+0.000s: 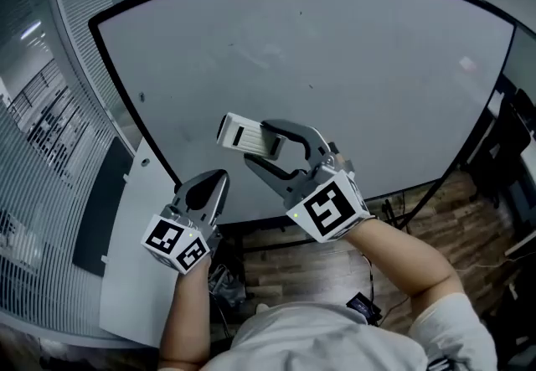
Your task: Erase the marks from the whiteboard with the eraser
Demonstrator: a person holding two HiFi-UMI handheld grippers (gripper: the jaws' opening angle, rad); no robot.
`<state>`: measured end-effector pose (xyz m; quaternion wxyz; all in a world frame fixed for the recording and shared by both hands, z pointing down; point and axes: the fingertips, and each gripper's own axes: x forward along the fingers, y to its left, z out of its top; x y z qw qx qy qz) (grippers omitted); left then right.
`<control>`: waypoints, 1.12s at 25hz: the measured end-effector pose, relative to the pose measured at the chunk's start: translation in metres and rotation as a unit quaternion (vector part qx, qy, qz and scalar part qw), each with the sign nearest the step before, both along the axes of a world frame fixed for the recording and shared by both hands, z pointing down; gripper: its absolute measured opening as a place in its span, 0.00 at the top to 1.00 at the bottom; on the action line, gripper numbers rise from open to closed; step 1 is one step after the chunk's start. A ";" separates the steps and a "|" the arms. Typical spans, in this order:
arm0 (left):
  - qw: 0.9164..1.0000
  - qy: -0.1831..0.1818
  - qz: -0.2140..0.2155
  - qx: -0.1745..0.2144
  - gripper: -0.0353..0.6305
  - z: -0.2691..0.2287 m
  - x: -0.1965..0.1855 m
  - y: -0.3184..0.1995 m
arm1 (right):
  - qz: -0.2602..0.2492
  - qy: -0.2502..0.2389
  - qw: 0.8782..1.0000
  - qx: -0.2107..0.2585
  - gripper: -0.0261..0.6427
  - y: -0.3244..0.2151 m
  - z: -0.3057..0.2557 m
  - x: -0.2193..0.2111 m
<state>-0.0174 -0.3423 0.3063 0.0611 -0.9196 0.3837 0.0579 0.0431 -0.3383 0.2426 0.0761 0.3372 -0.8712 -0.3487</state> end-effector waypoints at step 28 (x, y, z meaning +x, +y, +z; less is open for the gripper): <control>0.998 -0.036 0.040 -0.032 0.94 0.053 0.125 0.192 | -0.004 -0.211 0.965 -0.153 0.60 0.188 0.097 0.137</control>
